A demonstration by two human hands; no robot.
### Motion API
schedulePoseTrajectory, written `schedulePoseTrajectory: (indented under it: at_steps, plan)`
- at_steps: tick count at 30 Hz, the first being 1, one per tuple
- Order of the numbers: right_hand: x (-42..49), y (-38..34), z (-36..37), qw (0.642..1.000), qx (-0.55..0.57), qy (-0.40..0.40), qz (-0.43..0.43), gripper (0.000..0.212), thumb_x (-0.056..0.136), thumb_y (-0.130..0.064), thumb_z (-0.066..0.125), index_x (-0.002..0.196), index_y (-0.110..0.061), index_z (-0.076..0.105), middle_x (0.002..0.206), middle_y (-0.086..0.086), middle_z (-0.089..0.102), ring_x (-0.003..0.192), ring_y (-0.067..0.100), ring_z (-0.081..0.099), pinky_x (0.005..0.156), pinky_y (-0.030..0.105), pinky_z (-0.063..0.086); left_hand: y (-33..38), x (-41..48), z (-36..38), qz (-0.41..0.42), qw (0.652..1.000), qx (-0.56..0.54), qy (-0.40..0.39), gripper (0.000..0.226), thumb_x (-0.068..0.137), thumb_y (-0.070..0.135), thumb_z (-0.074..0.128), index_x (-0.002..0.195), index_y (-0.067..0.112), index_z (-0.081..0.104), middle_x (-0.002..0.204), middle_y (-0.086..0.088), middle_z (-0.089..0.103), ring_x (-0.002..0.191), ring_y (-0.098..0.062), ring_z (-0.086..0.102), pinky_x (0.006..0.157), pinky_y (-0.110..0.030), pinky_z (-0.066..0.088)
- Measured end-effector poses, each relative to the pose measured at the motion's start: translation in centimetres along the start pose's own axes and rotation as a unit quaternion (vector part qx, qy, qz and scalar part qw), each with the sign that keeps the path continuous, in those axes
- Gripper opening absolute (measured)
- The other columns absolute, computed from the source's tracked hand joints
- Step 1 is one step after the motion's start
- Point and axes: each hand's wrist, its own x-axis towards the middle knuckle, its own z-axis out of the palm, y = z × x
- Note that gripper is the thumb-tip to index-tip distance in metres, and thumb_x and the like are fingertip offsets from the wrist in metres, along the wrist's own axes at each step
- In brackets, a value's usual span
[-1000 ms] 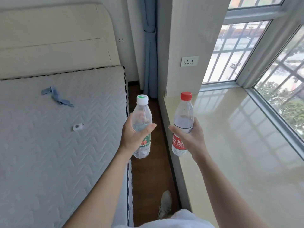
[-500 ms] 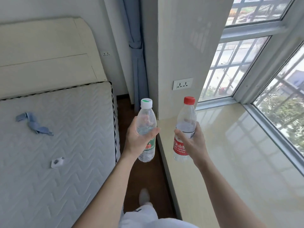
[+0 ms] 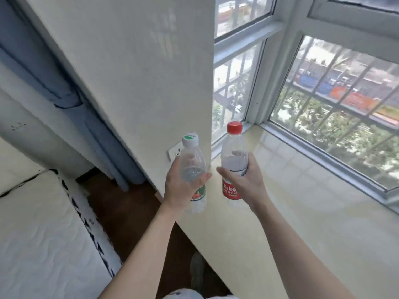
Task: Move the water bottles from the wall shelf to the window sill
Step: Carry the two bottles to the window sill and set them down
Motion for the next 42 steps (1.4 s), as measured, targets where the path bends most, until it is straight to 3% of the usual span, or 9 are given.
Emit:
schedulePoseTrajectory:
  at_steps: [7,10,13,18,25,30,35,39,42]
  plan:
    - [2.8,0.6,-4.7,0.985,-0.005,0.173,0.025,0.053,0.070,-0.024,0.089,0.109,-0.025,0.054,0.098,0.002,0.067,0.087,0.019,0.068,0.078,0.035,0.058,-0.6,7.9,6.7,0.015,0.987,-0.022,-0.158,0.058,0.067,0.023,0.088,0.117,0.019,0.059,0.109,0.001,0.066,0.100,-0.005,0.066,0.079,-0.016,0.051]
    - [2.3,2.3,-7.3,0.971,-0.010,0.235,0.049,0.053,0.064,-0.033,0.087,0.104,-0.030,0.053,0.094,-0.006,0.065,0.083,0.010,0.065,0.077,0.032,0.057,-2.0,9.2,10.0,0.015,0.975,-0.009,-0.220,0.057,0.068,0.010,0.088,0.115,0.005,0.058,0.102,-0.002,0.066,0.092,-0.006,0.066,0.080,-0.019,0.050]
    - [1.6,4.7,-9.6,0.960,-0.010,0.272,0.067,0.049,0.072,-0.023,0.089,0.105,-0.031,0.053,0.095,-0.009,0.065,0.080,0.003,0.064,0.075,0.026,0.055,-3.5,10.1,12.9,-0.003,0.965,0.002,-0.261,0.063,0.060,0.025,0.089,0.113,0.008,0.060,0.099,0.001,0.069,0.092,-0.009,0.067,0.080,-0.023,0.052]
    - [1.1,9.5,-11.4,0.944,0.007,0.316,0.096,0.052,0.062,-0.037,0.085,0.106,-0.036,0.056,0.102,-0.007,0.067,0.089,0.007,0.067,0.075,0.023,0.054,-7.0,10.7,16.1,-0.018,0.959,0.042,-0.281,0.060,0.058,0.035,0.088,0.108,0.017,0.061,0.102,-0.005,0.070,0.097,-0.022,0.068,0.086,-0.039,0.055]
    - [2.6,17.3,-12.2,0.939,0.002,0.321,0.121,0.057,0.066,-0.026,0.089,0.114,-0.026,0.059,0.112,-0.003,0.068,0.102,0.012,0.066,0.081,0.021,0.052,-13.6,12.5,19.1,-0.054,0.950,0.069,-0.301,0.050,0.064,0.024,0.089,0.104,0.022,0.059,0.095,0.002,0.069,0.086,-0.013,0.066,0.068,-0.023,0.054]
    - [4.6,23.0,-13.6,0.942,0.000,0.310,0.129,0.053,0.074,-0.005,0.086,0.116,-0.017,0.057,0.100,-0.006,0.061,0.067,-0.008,0.057,0.059,0.011,0.048,-19.1,15.5,21.6,-0.064,0.940,0.067,-0.327,0.054,0.069,0.009,0.087,0.110,0.015,0.053,0.095,-0.006,0.062,0.074,-0.017,0.061,0.057,-0.025,0.051]
    - [6.4,27.5,-14.3,0.936,-0.038,0.326,0.131,0.059,0.069,-0.019,0.091,0.117,-0.026,0.057,0.111,-0.006,0.067,0.102,0.012,0.065,0.085,0.031,0.056,-23.3,18.1,24.1,-0.043,0.931,0.079,-0.353,0.054,0.067,0.016,0.089,0.111,0.014,0.057,0.100,-0.011,0.066,0.081,-0.023,0.065,0.062,-0.030,0.054]
    - [7.5,29.6,-14.3,0.931,-0.050,0.336,0.131,0.060,0.062,-0.034,0.090,0.111,-0.027,0.056,0.106,-0.001,0.067,0.100,0.023,0.066,0.088,0.050,0.056,-25.9,19.4,25.3,-0.018,0.927,0.097,-0.362,0.060,0.062,0.032,0.091,0.111,0.020,0.057,0.100,-0.006,0.067,0.092,-0.033,0.064,0.078,-0.061,0.055]
    - [7.9,30.7,-14.2,0.929,-0.056,0.339,0.139,0.058,0.060,-0.033,0.089,0.108,-0.028,0.055,0.103,0.001,0.067,0.096,0.027,0.065,0.086,0.056,0.055,-26.7,19.2,25.5,-0.017,0.930,0.094,-0.356,0.058,0.063,0.027,0.091,0.110,0.024,0.058,0.100,0.003,0.068,0.095,-0.022,0.065,0.082,-0.057,0.056]
